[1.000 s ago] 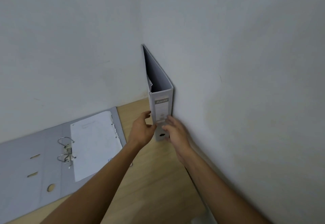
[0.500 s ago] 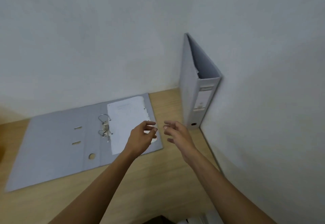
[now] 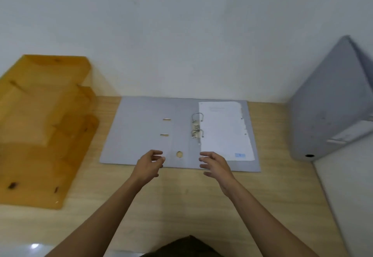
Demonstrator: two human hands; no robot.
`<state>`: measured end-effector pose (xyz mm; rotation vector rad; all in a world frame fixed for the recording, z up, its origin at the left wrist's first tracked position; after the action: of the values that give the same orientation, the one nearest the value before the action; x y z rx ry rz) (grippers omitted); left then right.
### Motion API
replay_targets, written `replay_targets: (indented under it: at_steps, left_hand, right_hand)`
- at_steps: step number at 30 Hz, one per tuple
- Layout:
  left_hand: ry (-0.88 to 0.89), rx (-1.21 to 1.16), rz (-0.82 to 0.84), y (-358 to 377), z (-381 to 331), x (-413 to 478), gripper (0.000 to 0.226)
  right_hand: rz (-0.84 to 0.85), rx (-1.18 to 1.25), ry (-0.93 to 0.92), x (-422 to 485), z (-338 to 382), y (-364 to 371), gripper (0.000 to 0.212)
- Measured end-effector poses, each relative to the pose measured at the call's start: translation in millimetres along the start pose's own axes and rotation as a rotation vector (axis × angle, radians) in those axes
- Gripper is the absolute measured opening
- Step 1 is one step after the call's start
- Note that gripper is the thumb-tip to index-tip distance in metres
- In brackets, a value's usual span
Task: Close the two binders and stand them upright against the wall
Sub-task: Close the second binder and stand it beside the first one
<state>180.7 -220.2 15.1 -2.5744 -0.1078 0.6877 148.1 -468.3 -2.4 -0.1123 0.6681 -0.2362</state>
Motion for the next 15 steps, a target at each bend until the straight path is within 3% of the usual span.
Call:
replay_targets:
  at_steps: [10, 15]
  left_hand:
    - [-0.122, 0.150, -0.179, -122.4, 84.4, 68.0, 0.053]
    - [-0.183, 0.171, -0.285, -153.5, 104.2, 105.8, 0.068]
  right_hand:
    - [0.104, -0.093, 0.024, 24.4, 6.5, 119.7, 0.028]
    - [0.101, -0.149, 0.020, 43.1, 16.4, 143.8, 0.043]
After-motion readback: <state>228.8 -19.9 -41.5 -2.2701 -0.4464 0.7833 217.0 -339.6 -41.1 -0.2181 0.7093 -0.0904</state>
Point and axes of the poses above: each hand's wrist, its own x-axis towards the middle knuckle, its own y-axis out of the palm, z = x × y, the point moved 10 cm from there along x, towards the middle knuckle, and after that the axes turned 10 degrees about -z, right-handed, at the moved point
